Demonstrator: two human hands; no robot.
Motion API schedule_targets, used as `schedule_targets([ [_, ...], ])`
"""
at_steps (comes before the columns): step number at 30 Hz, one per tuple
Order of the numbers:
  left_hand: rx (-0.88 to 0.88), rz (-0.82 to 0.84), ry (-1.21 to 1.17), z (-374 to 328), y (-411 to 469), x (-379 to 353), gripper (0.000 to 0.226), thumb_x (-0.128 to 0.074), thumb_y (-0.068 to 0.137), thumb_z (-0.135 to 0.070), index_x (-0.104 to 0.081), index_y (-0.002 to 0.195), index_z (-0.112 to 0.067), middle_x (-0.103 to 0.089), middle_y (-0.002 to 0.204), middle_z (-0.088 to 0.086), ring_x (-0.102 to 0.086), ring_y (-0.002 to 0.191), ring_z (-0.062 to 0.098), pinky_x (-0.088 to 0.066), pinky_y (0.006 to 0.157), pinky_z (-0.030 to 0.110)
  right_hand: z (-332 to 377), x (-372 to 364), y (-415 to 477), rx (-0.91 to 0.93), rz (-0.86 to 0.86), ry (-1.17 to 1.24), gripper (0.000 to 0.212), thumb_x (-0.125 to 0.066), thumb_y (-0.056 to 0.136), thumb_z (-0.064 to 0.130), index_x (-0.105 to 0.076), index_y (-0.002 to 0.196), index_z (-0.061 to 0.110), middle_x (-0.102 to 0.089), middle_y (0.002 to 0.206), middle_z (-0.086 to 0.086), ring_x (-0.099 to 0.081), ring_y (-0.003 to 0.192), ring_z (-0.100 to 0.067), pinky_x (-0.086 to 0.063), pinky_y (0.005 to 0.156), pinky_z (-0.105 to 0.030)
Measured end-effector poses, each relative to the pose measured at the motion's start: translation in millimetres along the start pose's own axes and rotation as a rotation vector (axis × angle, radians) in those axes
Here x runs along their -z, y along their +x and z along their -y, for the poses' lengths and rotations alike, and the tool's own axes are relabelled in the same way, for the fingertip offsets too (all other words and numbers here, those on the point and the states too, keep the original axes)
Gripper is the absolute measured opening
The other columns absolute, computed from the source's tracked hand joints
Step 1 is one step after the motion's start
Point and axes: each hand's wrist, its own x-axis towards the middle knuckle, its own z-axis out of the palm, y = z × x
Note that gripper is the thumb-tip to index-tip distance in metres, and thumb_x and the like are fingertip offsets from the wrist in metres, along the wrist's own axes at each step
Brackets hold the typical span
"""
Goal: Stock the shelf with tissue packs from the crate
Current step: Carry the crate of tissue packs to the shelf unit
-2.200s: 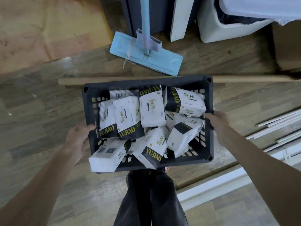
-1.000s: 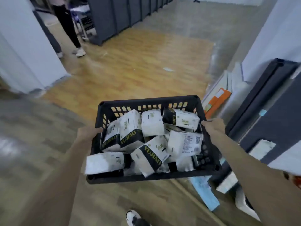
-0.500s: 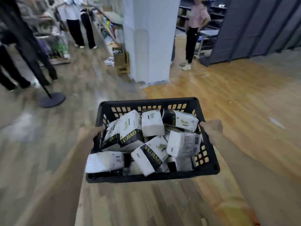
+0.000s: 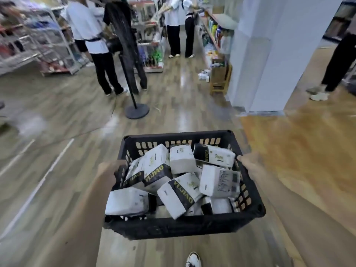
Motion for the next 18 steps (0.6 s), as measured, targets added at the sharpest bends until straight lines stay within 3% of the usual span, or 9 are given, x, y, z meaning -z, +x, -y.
schedule_targets([
  [2,0.006,-0.029,-0.036,-19.9,20.1,-1.9,0.024,-0.075,0.074,-0.008,-0.054,0.064,-0.002,-0.042,0.059,0.012,-0.041,0.053,0.025,-0.037,0.051,0.030,30.9,-12.6,24.3,0.020,0.033,-0.046,0.020,-0.065,0.089,0.013,-0.054,0.078,0.000,-0.052,0.067,-0.011,-0.056,0.072,-0.030,-0.037,0.056,-0.033],
  [4,-0.022,-0.025,-0.049,-38.6,38.1,-1.9,0.013,-0.071,0.079,-0.007,-0.061,0.079,0.000,-0.045,0.064,0.011,-0.045,0.058,0.026,-0.039,0.055,0.030,64.8,-26.3,43.1,0.051,0.042,-0.077,0.021,-0.067,0.086,0.016,-0.056,0.075,0.003,-0.055,0.067,-0.012,-0.058,0.068,-0.030,-0.039,0.056,-0.034],
  [7,-0.072,0.035,-0.092,-76.2,66.5,-11.0,0.025,-0.074,0.079,-0.013,-0.062,0.099,-0.003,-0.055,0.085,0.011,-0.053,0.077,0.026,-0.046,0.072,0.033,105.9,-49.4,80.9,0.055,0.061,-0.058,0.035,-0.067,0.086,0.015,-0.045,0.060,0.009,-0.049,0.060,-0.008,-0.048,0.056,-0.025,-0.035,0.055,-0.033],
  [9,-0.051,-0.025,-0.139,-99.2,88.8,-21.3,0.031,-0.080,0.072,-0.012,-0.067,0.096,0.001,-0.051,0.073,0.010,-0.049,0.066,0.025,-0.043,0.067,0.032,124.6,-64.3,108.5,0.046,0.056,-0.036,0.043,-0.064,0.089,0.010,-0.037,0.057,0.013,-0.041,0.057,-0.005,-0.039,0.051,-0.021,-0.029,0.049,-0.031],
  [12,-0.017,-0.074,-0.164,-146.4,134.3,-49.0,0.031,-0.081,0.069,-0.009,-0.065,0.091,0.004,-0.051,0.067,0.010,-0.047,0.059,0.024,-0.042,0.066,0.033,160.9,-92.8,155.0,0.012,0.067,0.006,0.041,-0.063,0.090,0.007,-0.039,0.057,0.010,-0.044,0.059,-0.007,-0.041,0.052,-0.021,-0.027,0.046,-0.031],
  [14,0.018,-0.086,-0.155,-178.0,170.2,-73.2,0.021,-0.077,0.073,-0.004,-0.058,0.076,0.004,-0.049,0.048,0.010,-0.042,0.050,0.024,-0.040,0.058,0.031,183.8,-113.4,189.5,0.001,0.075,-0.016,0.030,-0.064,0.089,0.006,-0.047,0.065,0.003,-0.051,0.067,-0.010,-0.048,0.059,-0.024,-0.031,0.050,-0.031],
  [16,0.044,-0.081,-0.175,-209.2,207.5,-97.0,0.027,-0.071,0.077,0.000,-0.048,0.063,0.000,-0.039,0.024,0.003,-0.042,0.036,0.026,-0.038,0.041,0.027,208.5,-133.0,219.4,0.001,0.081,-0.016,0.017,-0.066,0.088,0.008,-0.055,0.079,-0.003,-0.058,0.077,-0.014,-0.054,0.066,-0.026,-0.036,0.053,-0.030],
  [18,0.062,-0.064,-0.197,-245.5,243.0,-118.4,0.025,-0.069,0.079,0.002,-0.048,0.065,0.001,-0.043,0.029,0.007,-0.045,0.030,0.021,-0.036,0.033,0.023,231.0,-149.3,258.7,-0.017,0.046,-0.042,0.023,-0.072,0.082,0.018,-0.060,0.077,-0.002,-0.064,0.075,-0.012,-0.060,0.063,-0.026,-0.049,0.056,-0.031],
])
